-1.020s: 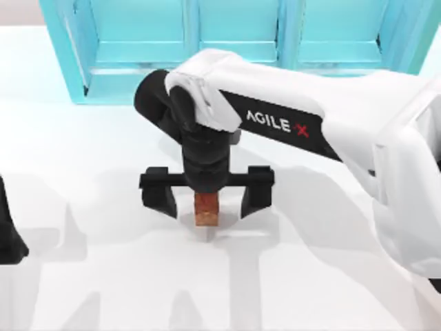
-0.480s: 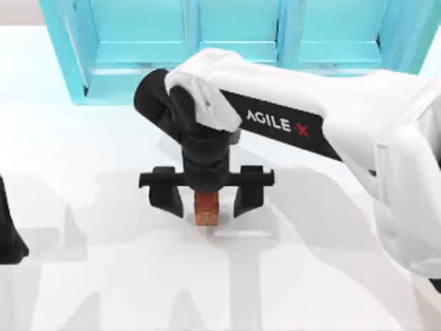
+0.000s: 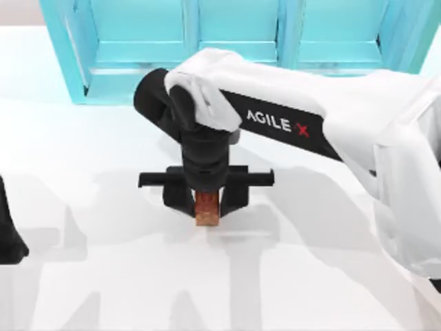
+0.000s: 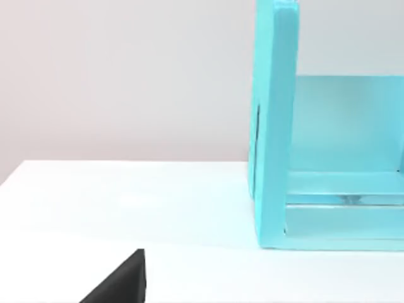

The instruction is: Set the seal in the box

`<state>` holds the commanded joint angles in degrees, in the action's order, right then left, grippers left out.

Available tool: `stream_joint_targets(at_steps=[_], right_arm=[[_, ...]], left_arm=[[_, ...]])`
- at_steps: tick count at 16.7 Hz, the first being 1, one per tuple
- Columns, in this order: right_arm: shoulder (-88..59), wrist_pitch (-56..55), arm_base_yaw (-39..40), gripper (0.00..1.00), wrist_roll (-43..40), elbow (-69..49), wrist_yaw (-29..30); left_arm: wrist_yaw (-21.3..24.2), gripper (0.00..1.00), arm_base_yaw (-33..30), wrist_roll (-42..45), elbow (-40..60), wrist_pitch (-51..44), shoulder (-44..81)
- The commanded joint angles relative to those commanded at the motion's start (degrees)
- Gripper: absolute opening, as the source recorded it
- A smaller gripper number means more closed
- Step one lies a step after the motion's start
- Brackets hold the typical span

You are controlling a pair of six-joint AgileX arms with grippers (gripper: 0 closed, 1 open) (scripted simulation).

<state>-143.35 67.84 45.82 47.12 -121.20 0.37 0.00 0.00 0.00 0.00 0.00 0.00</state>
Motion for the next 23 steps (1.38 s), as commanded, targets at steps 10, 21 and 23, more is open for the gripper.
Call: stream_joint_targets(at_steps=[10, 21, 23], right_arm=[[-0.11, 0.15, -0.1, 0.0, 0.07, -0.16, -0.02], [-3.23, 24.33, -0.17, 0.0, 0.05, -27.56, 0.01], [-3.28, 25.67, -0.26, 0.0, -0.01, -28.89, 0.02]], left_arm=[[0.0, 1.0, 0.0, 0.0, 0.0, 0.0, 0.0], [0.0, 1.0, 0.0, 0.0, 0.0, 0.0, 0.0], [0.0, 1.0, 0.0, 0.0, 0.0, 0.0, 0.0]])
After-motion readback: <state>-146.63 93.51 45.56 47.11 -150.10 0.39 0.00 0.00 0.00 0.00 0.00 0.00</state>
